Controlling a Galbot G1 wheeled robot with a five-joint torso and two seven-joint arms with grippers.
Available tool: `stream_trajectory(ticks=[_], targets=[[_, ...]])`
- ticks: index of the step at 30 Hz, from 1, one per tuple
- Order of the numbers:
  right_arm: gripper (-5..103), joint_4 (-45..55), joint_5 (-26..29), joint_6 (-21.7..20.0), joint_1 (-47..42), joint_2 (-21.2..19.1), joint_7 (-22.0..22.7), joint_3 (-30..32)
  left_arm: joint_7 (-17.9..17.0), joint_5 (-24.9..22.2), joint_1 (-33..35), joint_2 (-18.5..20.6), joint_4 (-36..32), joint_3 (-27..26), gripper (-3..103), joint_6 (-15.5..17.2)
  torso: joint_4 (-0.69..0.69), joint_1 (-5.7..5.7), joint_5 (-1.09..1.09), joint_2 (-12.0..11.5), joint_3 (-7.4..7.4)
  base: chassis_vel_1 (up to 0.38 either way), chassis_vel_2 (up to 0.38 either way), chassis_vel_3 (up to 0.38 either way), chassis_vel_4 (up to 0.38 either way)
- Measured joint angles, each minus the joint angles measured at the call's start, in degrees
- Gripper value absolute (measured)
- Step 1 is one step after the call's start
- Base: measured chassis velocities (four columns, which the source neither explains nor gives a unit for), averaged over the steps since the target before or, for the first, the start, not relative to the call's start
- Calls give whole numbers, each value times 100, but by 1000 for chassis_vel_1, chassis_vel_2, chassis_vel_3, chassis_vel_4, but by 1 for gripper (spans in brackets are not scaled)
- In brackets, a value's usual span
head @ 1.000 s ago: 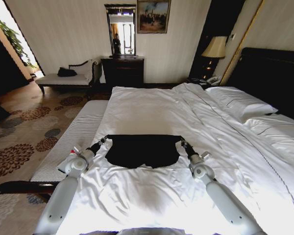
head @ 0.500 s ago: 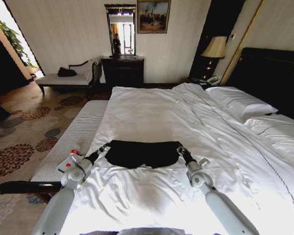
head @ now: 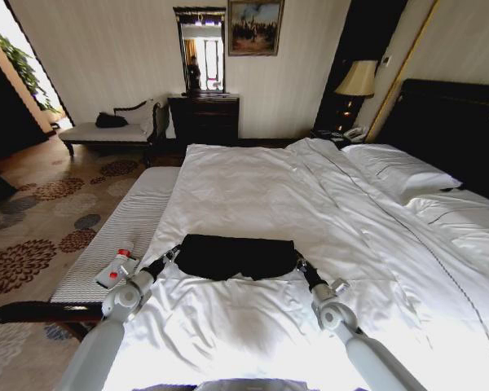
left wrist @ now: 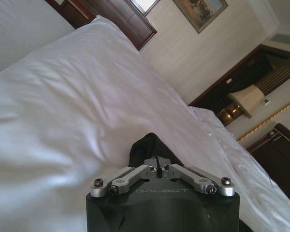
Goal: Fold the clothes on the bed.
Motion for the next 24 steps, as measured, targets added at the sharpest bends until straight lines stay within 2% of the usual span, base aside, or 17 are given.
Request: stream_trajectory(ticks=[4,16,24], targets=[[0,28,-111,53,-138,40,-8,25,175,228,167,12,51,-24,0,-71,0,0,0,0,0,0,0,0,0],[0,133,-156,190,-414,43,-34,82,493,282,275,-9,118,-68,0,-119,0,0,0,0,0,0,0,0,0],[0,360,-85,191,-613,10,-37,167,891,371,430,8,109,-202,0,-172,0,0,0,0,0,0,0,0,0]])
